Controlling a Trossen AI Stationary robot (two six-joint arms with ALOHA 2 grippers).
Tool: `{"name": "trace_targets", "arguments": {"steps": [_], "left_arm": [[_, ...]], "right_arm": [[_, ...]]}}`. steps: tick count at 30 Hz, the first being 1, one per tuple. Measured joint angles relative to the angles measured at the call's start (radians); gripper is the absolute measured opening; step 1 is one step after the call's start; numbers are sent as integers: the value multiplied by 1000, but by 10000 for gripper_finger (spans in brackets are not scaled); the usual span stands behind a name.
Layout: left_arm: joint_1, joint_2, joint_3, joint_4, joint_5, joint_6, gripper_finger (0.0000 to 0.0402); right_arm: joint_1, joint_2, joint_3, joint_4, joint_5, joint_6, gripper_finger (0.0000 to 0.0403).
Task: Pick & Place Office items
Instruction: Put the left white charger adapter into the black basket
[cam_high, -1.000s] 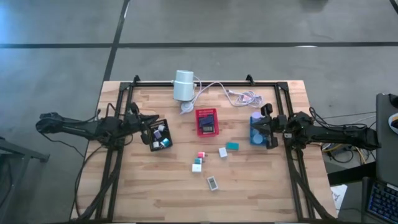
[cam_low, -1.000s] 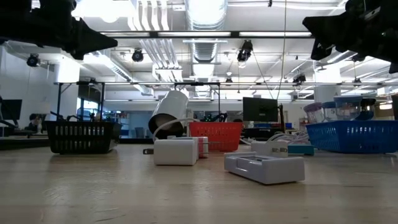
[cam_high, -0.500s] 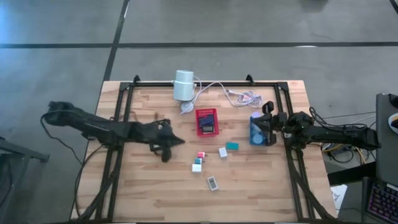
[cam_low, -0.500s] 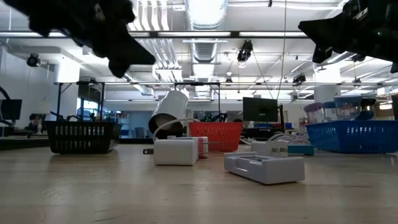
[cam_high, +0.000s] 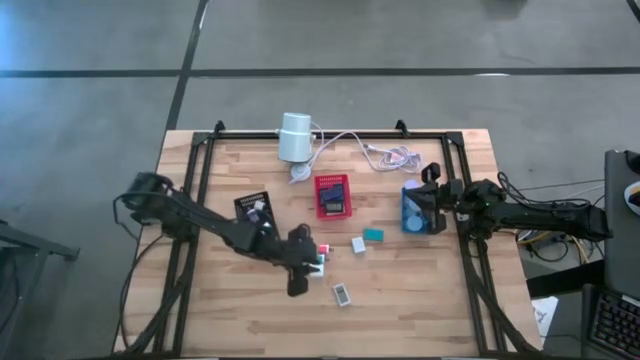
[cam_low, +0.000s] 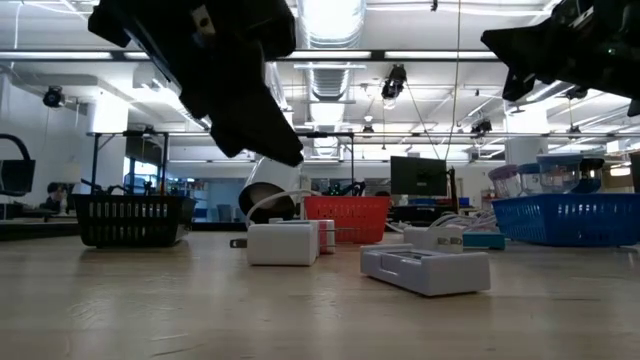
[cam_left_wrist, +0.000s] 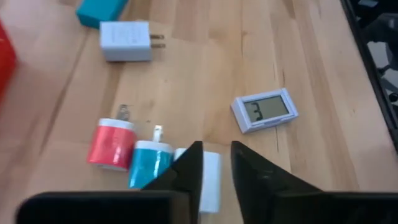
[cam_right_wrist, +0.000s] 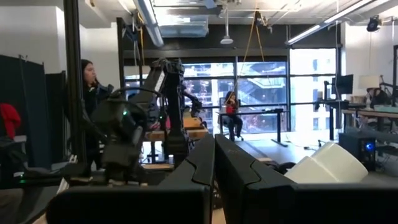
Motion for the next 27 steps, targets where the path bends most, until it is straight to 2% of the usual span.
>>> {"name": "trace_targets", "arguments": {"steps": [7, 15, 19, 27], "left_arm": [[-30, 43, 38, -5, -2, 1, 189], [-58, 62, 39, -39, -146, 32, 297], [-60, 86, 39, -47, -128, 65, 321], [-68, 93, 39, -70, -121, 64, 325]], "right_arm": [[0, 0, 0, 0, -4, 38, 8], [0, -1, 0, 51, -5, 18, 8], [0, 0, 0, 26, -5, 49, 8], [0, 1, 0, 20, -9, 94, 8]]}}
